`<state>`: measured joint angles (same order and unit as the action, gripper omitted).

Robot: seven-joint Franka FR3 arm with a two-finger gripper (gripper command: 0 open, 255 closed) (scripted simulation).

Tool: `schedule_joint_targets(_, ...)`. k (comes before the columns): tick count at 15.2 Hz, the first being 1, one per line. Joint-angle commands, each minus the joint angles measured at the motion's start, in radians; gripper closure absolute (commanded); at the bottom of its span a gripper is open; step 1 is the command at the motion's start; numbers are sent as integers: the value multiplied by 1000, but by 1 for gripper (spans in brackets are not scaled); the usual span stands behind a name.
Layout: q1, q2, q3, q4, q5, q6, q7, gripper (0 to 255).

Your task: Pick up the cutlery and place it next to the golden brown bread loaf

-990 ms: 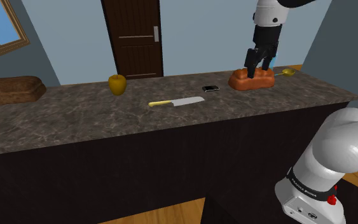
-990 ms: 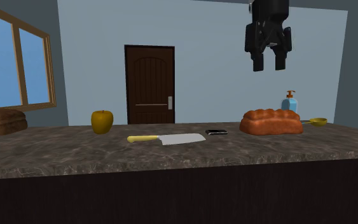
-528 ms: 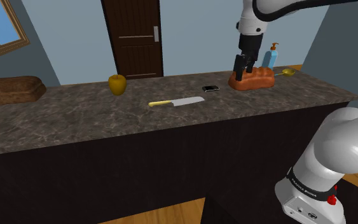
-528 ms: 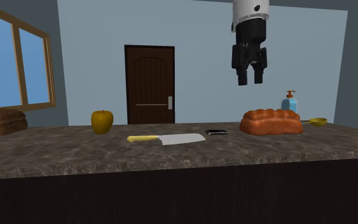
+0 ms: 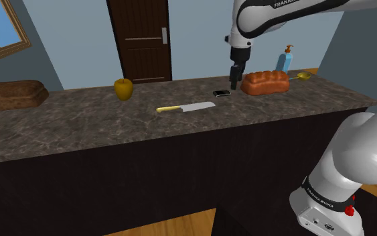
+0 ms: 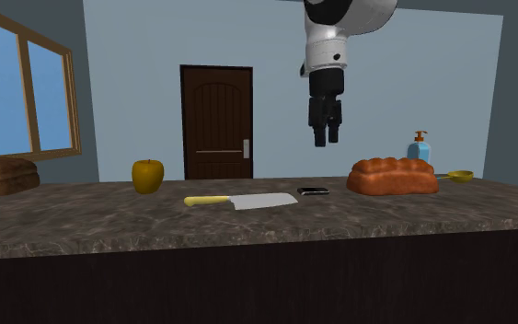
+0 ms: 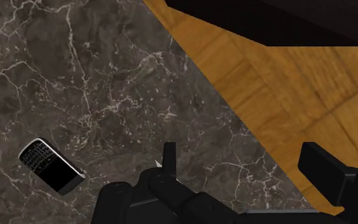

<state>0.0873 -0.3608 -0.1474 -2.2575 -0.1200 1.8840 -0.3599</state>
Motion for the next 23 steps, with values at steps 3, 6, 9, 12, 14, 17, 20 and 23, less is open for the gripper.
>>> schedule_joint_targets(3,31,158,-23,87,26,74,-140,0)
schedule_joint_targets(6,49,269,-29,157,54,115,-241,0)
schedule_joint_targets(9,61,379,-24,235,83,146,-338,0)
schedule_joint_targets(12,69,486,-10,319,111,166,-430,0)
schedule_joint_targets(14,72,555,4,379,126,174,-487,0)
schedule_joint_targets(17,75,656,29,473,144,179,-567,0)
schedule_joint_targets(20,79,756,57,572,154,178,-640,0)
schedule_joint_targets(23,78,766,58,559,155,201,-641,0)
